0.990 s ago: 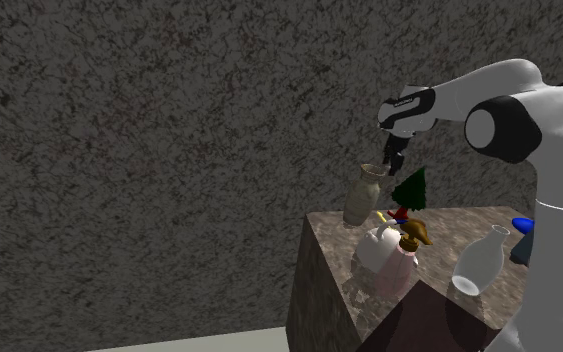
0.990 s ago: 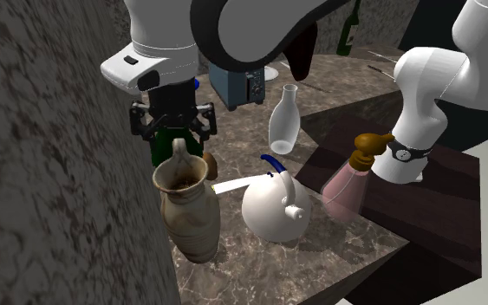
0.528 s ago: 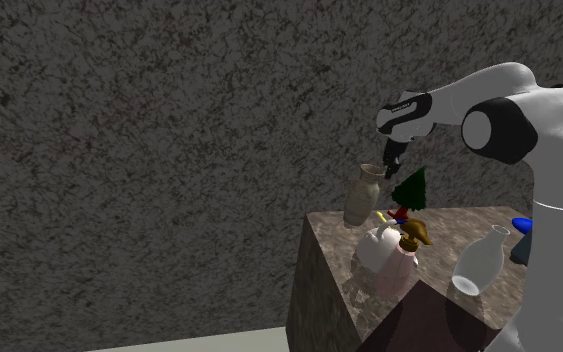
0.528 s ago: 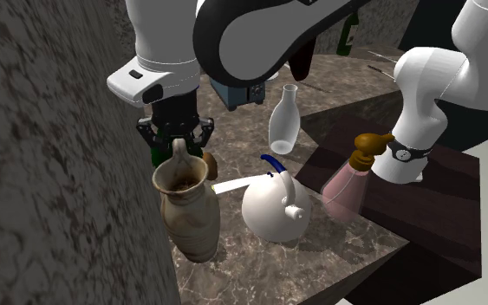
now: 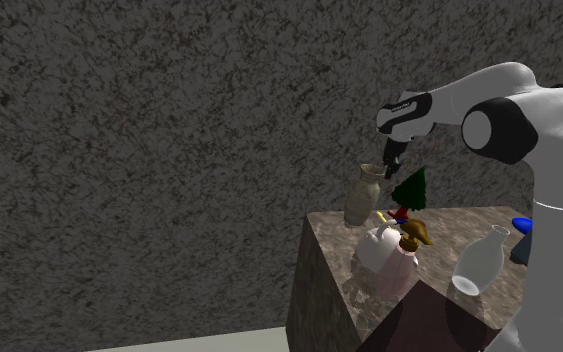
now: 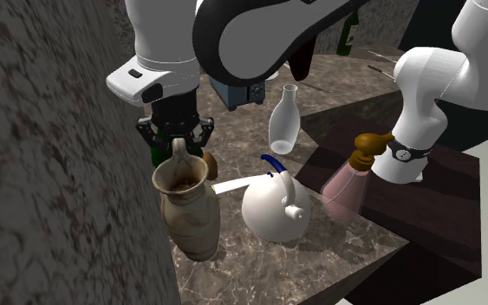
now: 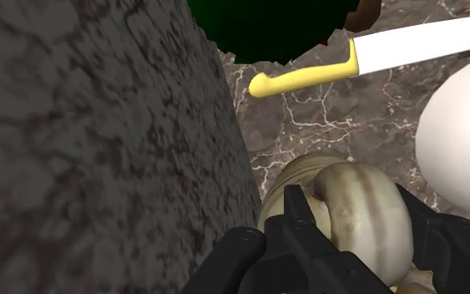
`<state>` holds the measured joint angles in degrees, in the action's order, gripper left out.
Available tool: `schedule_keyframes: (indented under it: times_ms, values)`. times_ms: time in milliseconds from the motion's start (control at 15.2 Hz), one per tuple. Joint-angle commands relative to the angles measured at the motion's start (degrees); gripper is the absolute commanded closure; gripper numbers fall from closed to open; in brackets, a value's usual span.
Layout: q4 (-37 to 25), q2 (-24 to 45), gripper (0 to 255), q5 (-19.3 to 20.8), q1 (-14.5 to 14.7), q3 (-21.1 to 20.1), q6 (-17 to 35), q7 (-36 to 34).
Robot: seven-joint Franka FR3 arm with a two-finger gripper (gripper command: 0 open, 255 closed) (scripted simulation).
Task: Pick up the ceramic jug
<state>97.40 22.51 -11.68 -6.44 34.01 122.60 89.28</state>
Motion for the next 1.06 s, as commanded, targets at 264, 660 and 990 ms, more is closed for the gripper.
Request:
schedule_keyframes:
  times_ms: [264,660,990]
  values:
    - [-2.6,-1.3,255,1.0,0.2,0.5,-3.7,-0.5]
    - [-5.9,-2.4,255,1.8,0.2,0.9,-7.9,-1.0]
    - [-7.9,-2.8,255,2.1,0.1,1.1,-10.1,-1.1]
